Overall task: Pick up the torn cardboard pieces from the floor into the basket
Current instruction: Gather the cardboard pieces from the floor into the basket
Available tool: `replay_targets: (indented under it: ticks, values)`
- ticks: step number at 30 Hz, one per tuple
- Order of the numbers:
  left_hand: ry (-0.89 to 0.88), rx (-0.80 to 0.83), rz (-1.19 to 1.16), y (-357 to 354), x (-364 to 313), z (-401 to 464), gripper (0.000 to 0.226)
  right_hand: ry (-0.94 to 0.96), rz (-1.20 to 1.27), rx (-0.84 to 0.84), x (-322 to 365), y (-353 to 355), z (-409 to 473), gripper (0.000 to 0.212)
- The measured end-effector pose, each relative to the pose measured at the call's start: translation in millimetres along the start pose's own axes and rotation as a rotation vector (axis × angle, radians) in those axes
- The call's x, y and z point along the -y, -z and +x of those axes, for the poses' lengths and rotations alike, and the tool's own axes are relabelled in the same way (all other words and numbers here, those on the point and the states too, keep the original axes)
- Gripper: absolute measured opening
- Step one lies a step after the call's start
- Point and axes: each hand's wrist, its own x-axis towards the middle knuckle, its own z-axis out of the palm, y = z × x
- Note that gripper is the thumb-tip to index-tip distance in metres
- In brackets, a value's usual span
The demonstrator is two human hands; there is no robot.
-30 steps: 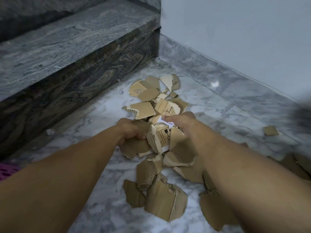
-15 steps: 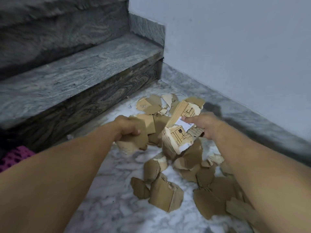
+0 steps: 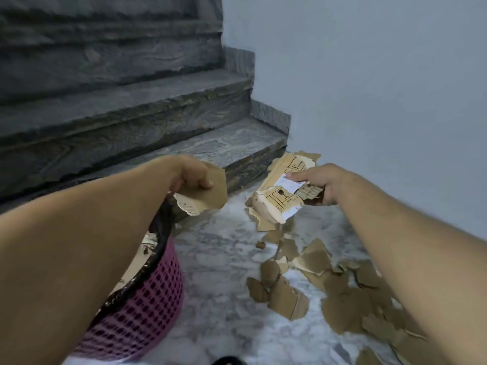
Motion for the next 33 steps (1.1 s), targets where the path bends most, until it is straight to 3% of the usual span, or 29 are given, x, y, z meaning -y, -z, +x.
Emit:
replay_targets:
  ticks: [4,10,15,18,20,22,24,27,33]
  values:
    - [0.047,-0.06,0.019,51.9,30.4,-41.1,0.015,0.048,-0.018,0.103,34.2,-57.3,-24.1,0.021]
    - [0.15,-0.212,0.013,120.3,101.6,-85.0,0.034,0.132,-0.096,0.334,73.7,-165.3,-55.5,0.018]
    - [0.23,-0.302,-0.044,154.3,154.5,-108.8,0.042,0.225,-0.103,0.421,95.0,-237.0,-86.8,0.031]
    - [0.254,-0.341,-0.039,157.6,181.4,-113.5,0.035,0.253,-0.104,0.447,81.8,-272.7,-98.1,0.028]
    - [0.273,-0.339,-0.071,153.2,197.8,-114.2,0.025,0.268,-0.176,0.436,61.1,-293.4,-95.6,0.032]
    - [0.302,-0.294,-0.068,145.0,207.3,-117.8,0.019,0.298,-0.323,0.385,39.5,-304.1,-89.9,0.048]
    - [0.322,-0.245,-0.045,141.0,217.4,-118.6,0.035,0.312,-0.46,0.331,24.1,-308.7,-82.9,0.057]
    - [0.3,-0.211,-0.034,137.4,219.8,-119.1,0.052,0.334,-0.499,0.246,18.9,-302.6,-73.6,0.046]
    - [0.18,-0.216,-0.053,129.0,189.0,-103.4,0.036,0.324,-0.379,0.163,36.9,-258.2,-57.9,0.022]
